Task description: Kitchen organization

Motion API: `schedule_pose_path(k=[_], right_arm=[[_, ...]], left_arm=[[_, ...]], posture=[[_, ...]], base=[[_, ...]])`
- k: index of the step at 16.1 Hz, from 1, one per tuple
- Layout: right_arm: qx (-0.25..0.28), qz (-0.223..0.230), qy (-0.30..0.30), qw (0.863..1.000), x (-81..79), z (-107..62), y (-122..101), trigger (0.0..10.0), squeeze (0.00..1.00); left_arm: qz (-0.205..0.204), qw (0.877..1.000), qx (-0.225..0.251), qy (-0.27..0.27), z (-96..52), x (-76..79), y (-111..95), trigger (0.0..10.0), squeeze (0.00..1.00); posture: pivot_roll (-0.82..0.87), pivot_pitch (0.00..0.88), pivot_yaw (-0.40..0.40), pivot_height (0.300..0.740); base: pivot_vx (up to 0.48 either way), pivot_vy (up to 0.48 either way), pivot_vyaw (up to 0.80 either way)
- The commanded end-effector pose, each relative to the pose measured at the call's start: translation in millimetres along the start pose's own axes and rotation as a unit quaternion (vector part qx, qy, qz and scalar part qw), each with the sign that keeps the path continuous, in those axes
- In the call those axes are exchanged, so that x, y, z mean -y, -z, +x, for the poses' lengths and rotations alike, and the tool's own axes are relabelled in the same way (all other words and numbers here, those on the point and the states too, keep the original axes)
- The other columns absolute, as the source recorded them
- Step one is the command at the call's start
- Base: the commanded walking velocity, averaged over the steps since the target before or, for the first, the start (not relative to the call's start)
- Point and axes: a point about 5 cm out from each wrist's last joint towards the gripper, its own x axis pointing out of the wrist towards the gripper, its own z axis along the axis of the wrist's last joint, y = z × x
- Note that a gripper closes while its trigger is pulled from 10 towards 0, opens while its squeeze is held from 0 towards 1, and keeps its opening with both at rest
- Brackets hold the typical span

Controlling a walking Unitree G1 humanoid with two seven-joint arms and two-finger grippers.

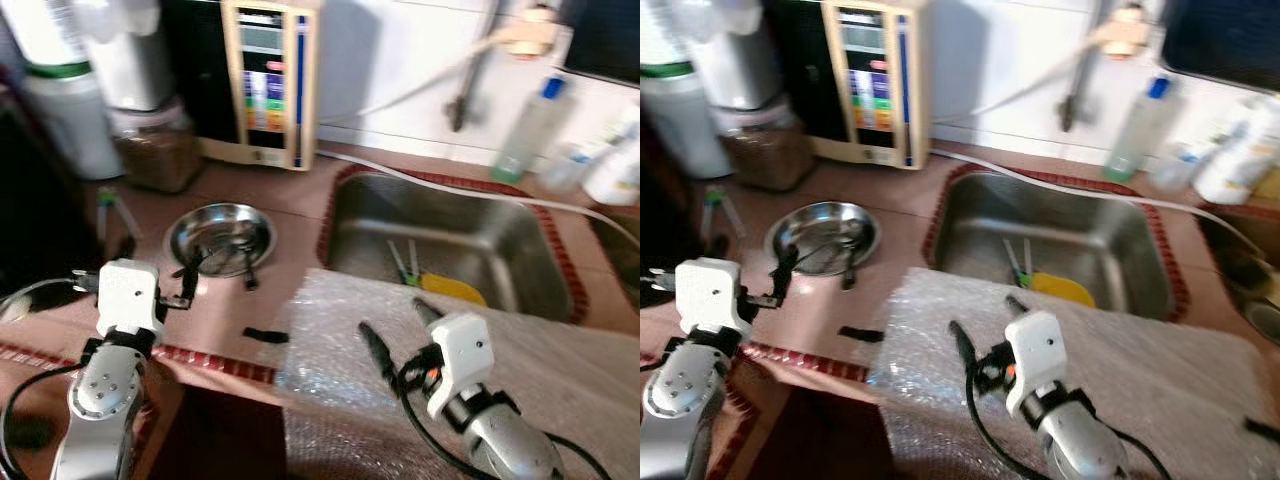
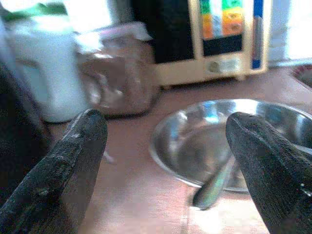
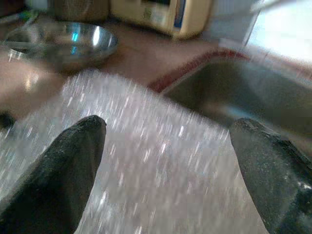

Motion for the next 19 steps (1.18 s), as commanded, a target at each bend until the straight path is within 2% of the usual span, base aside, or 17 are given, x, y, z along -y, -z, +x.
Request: schedule_pose_path(k=[1, 3, 4, 8, 19], right_arm=[[0.028, -0.015, 0.043, 0.999, 12.1, -1.0, -11.7, 10.0, 0.0], [0.054, -0.005, 0.085, 0.995, 24.0, 1.6, -25.4, 10.0, 0.0], [0.056, -0.006, 0.087, 0.995, 26.6, 2.8, -27.1, 10.0, 0.0], [0.046, -0.01, 0.094, 0.994, 24.0, -0.3, -22.1, 10.0, 0.0], [0.04, -0.011, 0.116, 0.992, 26.1, -4.4, -20.6, 10.0, 0.0]], left_arm=[[0.008, 1.0, 0.007, 0.005, -0.8, 1.4, -6.4, 10.0, 0.0], [0.012, 1.0, 0.025, 0.006, 0.5, 3.7, -17.0, 10.0, 0.0], [0.013, 0.999, 0.025, 0.024, 1.0, 11.7, -17.5, 10.0, 0.0], [0.004, 0.999, 0.009, 0.044, 6.0, 16.8, -11.4, 10.0, 0.0], [-0.006, 0.998, 0.015, 0.068, 16.3, 27.7, -13.2, 10.0, 0.0]], posture=[[0.13, 0.0, -0.024, 0.74], [0.13, 0.0, -0.022, 0.74], [0.12, 0.0, -0.02, 0.74], [0.11, 0.0, -0.008, 0.74], [0.07, 0.0, 0.009, 0.74]], base=[[0.0, 0.0, 0.0], [0.0, 0.0, 0.0], [0.0, 0.0, 0.0], [0.0, 0.0, -0.11], [0.0, 0.0, -0.72]])
